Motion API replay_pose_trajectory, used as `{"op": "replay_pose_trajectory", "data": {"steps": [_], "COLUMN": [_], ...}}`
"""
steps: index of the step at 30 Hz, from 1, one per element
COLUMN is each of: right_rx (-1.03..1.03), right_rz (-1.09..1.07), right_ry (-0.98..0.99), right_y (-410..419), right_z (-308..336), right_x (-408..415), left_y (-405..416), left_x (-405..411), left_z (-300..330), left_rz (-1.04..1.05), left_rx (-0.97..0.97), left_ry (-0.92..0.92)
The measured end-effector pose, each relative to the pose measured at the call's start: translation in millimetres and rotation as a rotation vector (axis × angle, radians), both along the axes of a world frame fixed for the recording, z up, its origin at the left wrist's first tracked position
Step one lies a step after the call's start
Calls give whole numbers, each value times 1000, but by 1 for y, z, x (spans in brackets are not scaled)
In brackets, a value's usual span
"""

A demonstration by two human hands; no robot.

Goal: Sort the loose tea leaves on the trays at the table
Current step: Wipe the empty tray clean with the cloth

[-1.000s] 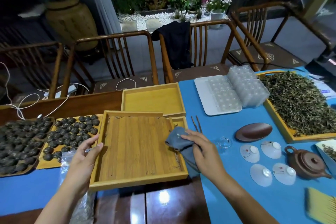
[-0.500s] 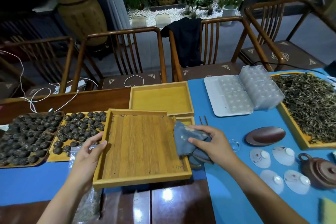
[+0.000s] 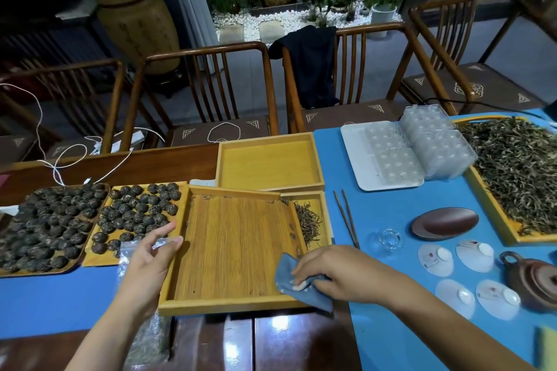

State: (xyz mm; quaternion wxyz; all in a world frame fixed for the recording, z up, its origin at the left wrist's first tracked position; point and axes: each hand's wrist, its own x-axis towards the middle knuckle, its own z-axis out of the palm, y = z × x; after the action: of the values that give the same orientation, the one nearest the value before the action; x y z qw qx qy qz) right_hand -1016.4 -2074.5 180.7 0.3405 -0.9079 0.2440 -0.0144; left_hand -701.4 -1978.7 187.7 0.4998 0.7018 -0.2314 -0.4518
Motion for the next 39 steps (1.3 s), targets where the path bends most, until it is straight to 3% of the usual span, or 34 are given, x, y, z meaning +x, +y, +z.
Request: {"op": "replay_pose_trajectory", "data": {"steps": [3, 7, 20, 27, 30, 39], "right_rx": [-171, -245, -72, 18, 70, 96], "right_rz": [80, 93, -195, -439, -309, 68], "right_ry": [71, 132, 36, -246, -280, 59], "right_y": [-2, -11, -68, -67, -56, -22], "right_z": [0, -5, -40, -41, -22, 3], "right_x": [3, 10, 26, 23, 12, 2], "left_y": [0, 0, 10, 9, 8, 1], "left_x": [-2, -2, -8, -4, -2, 3], "left_z": [0, -1, -4, -7, -10, -8], "left_rz": [7, 20, -53, -30, -25, -23], "left_rx": [-12, -7, 34, 27, 19, -2], "left_ry": [-2, -2, 12, 14, 20, -26]}}
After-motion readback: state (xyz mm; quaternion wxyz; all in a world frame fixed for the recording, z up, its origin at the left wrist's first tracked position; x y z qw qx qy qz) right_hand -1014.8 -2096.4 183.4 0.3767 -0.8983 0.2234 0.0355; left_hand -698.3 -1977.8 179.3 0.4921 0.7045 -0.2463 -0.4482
